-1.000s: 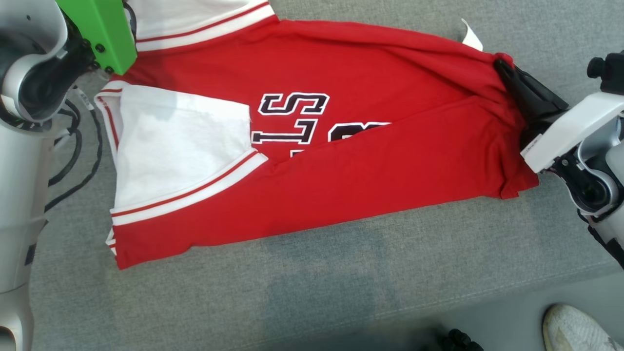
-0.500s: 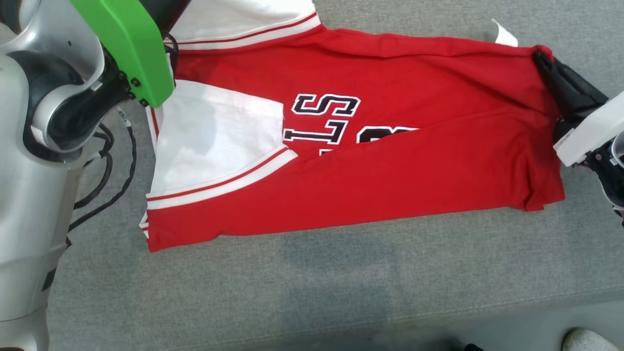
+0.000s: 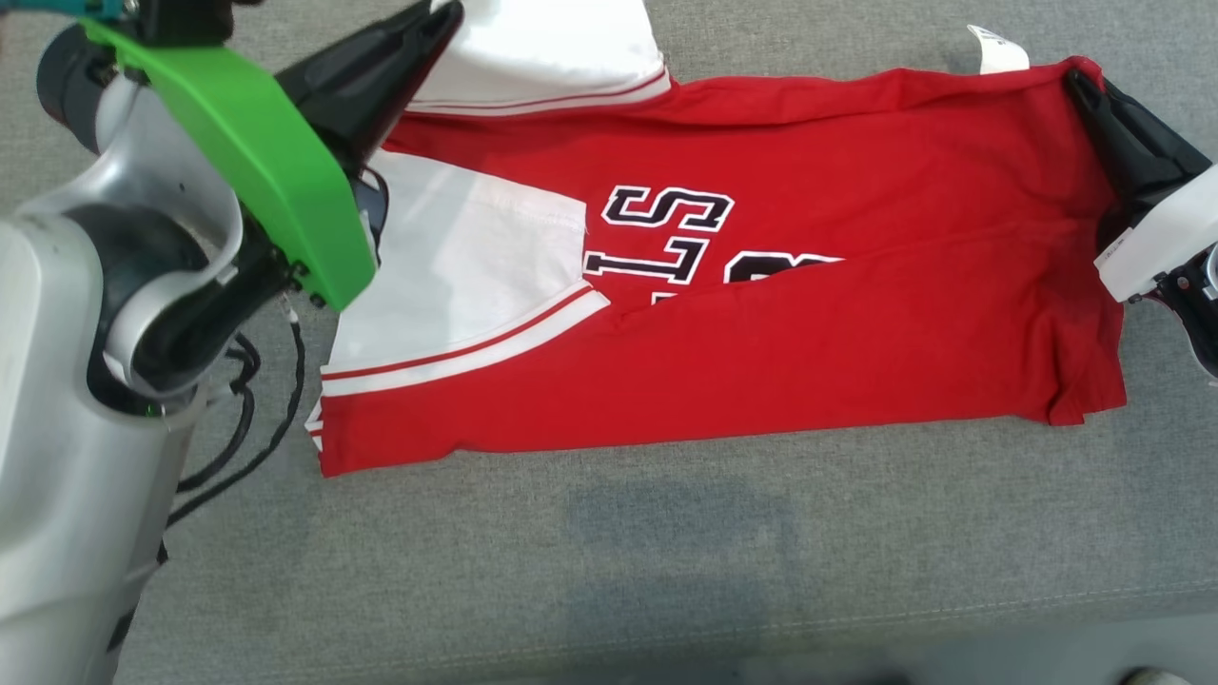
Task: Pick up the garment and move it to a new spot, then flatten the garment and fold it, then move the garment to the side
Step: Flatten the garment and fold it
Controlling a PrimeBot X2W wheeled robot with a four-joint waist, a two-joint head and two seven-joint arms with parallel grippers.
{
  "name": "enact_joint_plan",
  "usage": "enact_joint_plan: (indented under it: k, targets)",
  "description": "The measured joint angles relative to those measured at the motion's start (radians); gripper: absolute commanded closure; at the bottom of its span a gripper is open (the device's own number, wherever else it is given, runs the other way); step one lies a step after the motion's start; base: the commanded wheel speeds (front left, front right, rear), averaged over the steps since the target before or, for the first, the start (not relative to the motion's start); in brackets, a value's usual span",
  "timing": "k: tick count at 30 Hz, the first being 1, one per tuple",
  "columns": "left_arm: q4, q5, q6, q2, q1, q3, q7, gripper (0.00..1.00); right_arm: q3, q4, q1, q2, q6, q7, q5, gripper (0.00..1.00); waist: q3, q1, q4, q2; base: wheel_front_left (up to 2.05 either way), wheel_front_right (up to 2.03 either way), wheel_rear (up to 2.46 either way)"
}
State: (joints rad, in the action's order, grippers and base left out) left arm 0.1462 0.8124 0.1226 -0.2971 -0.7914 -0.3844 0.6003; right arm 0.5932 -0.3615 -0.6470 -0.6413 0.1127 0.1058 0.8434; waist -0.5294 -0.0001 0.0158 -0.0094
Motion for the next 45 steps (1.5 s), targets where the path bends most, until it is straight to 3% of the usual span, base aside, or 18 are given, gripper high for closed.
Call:
enact_joint_plan:
  k: [8, 28, 34, 38, 45]
  targets:
    - [0.101, -0.016, -0.006, -0.028, 0.118, -0.004, -0.014, 1.0, 0.001, -0.016, 0.027, -0.009, -0.009, 0.046, -0.017, 1.0, 0.029, 0.0, -0.012, 0.0, 0.0, 0.0, 0.0]
    - [0.348, -0.004, -0.15, -0.009, 0.499, -0.044, -0.03, 1.0, 0.012, 0.0, 0.114, -0.021, -0.01, 0.111, -0.055, 1.0, 0.07, 0.0, -0.042, 0.0, 0.0, 0.0, 0.0]
    - [0.377, -0.005, -0.18, -0.006, 0.579, -0.047, -0.047, 1.0, 0.01, 0.007, 0.127, -0.033, -0.019, 0.12, -0.069, 1.0, 0.071, 0.0, -0.047, 0.0, 0.0, 0.0, 0.0]
    - [0.38, -0.012, -0.195, -0.036, 0.628, -0.023, -0.052, 1.0, 0.011, 0.024, 0.145, -0.047, -0.026, 0.123, -0.081, 1.0, 0.07, 0.0, -0.047, 0.0, 0.0, 0.0, 0.0]
    - [0.372, -0.013, -0.204, -0.039, 0.682, 0.005, -0.074, 1.0, 0.009, 0.047, 0.171, -0.059, -0.036, 0.132, -0.107, 1.0, 0.063, 0.0, -0.041, 0.0, 0.0, 0.0, 0.0]
